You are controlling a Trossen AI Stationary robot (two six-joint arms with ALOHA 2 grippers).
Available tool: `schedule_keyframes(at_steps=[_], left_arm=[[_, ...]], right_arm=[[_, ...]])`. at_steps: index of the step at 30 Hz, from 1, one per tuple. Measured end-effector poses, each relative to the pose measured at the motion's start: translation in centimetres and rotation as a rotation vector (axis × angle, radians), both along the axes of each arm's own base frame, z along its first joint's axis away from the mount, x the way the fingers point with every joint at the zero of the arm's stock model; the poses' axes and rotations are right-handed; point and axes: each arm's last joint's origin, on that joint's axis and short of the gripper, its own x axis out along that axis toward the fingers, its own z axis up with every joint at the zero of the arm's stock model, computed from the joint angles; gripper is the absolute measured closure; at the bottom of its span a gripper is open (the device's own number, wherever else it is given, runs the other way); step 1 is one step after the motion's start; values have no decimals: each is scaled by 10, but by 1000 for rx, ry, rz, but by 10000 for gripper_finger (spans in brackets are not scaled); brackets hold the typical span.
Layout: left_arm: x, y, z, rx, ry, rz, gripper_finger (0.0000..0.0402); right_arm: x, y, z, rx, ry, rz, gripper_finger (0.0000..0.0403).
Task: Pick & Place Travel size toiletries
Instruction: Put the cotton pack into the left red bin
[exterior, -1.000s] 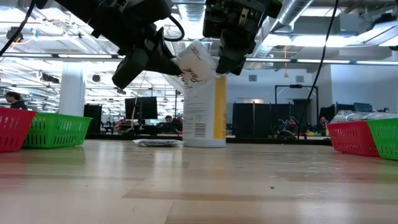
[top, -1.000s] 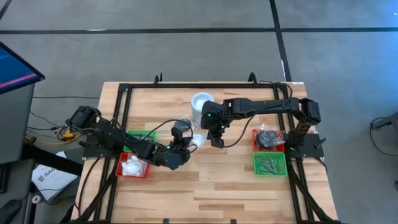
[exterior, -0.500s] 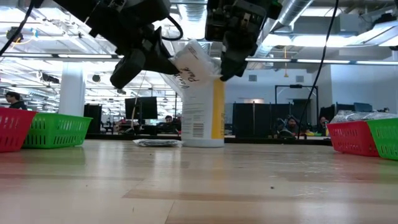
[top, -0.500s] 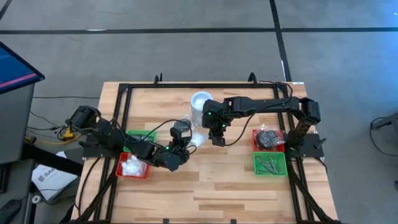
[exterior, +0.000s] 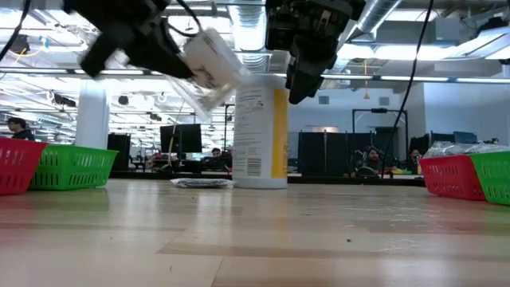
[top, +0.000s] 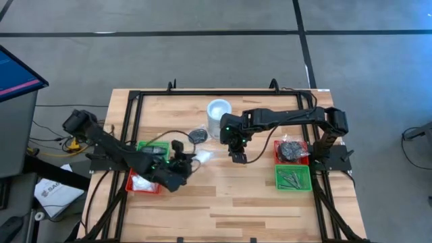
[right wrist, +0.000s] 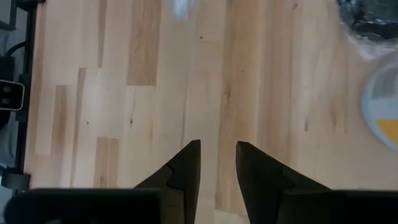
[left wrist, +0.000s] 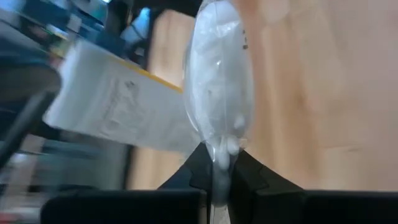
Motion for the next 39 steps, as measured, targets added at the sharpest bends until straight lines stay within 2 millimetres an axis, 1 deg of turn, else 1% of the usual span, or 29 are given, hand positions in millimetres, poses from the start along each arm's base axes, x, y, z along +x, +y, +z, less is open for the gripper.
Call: schedule_keyframes(at_steps=[4, 7, 10, 13, 16, 20, 24, 29, 34, 39], left_arm=[[-19, 9, 17, -208, -36, 42, 390], [-32, 14, 24, -374, -10, 45, 390], [-43, 17, 30, -494, 3, 62, 390], [-55, 22, 35, -545, 26, 96, 390], [-66, 26, 37, -596, 89, 115, 390], [-78, 30, 40, -678, 149, 121, 390], [-88, 34, 42, -717, 198, 143, 390], [-99, 38, 41, -764, 272, 193, 390], [-108, 39, 40, -822, 394, 213, 390], [-112, 38, 39, -881, 474, 206, 390]], right_arm=[[1, 9, 0, -1, -3, 25, 310], [1, 15, 0, -1, -4, 41, 310], [1, 18, 0, -1, -5, 49, 310], [1, 20, 0, -1, -5, 54, 310], [1, 22, 0, 0, -8, 56, 310], [1, 25, 0, 0, -9, 64, 310], [2, 28, 0, -3, -18, 75, 310], [3, 30, 1, -3, -23, 81, 310], [4, 32, 1, -4, -38, 87, 310], [4, 32, 1, -5, -40, 89, 310]])
